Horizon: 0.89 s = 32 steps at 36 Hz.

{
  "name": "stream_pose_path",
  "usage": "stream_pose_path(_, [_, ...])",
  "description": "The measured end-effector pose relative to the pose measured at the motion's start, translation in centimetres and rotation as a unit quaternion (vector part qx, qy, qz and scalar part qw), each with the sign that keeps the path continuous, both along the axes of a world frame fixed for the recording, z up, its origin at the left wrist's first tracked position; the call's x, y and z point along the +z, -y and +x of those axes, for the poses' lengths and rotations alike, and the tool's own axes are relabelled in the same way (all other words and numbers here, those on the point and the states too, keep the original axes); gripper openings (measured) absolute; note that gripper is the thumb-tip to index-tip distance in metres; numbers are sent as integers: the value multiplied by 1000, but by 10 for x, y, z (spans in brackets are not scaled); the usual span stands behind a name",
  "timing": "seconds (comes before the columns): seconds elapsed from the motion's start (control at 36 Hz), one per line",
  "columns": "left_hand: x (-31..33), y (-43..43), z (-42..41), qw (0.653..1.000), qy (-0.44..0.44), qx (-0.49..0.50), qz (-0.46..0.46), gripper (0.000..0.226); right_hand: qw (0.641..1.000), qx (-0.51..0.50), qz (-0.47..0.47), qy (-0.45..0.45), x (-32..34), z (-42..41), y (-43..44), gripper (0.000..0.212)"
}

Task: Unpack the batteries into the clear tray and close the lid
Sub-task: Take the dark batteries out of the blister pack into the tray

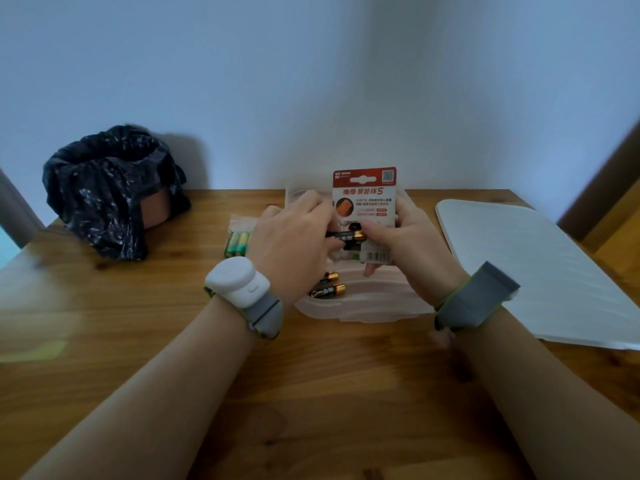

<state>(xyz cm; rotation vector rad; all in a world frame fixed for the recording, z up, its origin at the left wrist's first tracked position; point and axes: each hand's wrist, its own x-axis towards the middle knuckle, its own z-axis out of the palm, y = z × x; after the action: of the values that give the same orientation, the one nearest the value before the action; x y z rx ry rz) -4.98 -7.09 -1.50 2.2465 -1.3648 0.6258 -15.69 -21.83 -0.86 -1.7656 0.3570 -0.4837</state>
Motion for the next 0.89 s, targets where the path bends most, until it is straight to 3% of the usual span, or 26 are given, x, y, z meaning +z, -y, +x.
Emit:
stream_pose_path(0.17, [2,-4,12,998,-59,29,-25,12,995,-72,67,4,4,2,8,26])
stream_pose_path(0.36, [2,-7,19,988,-122,48,-82,6,992,-108,66,5,3,2,11,23])
stream_pose_path(0.56, [3,-11,21,986,-156,62,5,10,989,-127,69,7,1,3,12,18])
stream_pose_path(0.64, [6,-10,17,986,-136,73,69,11,990,-123,73,1,2,3,12,18])
stream_pose_path(0.89, [8,-5,12,984,-67,95,135,17,991,-109,82,-9,2,5,9,18])
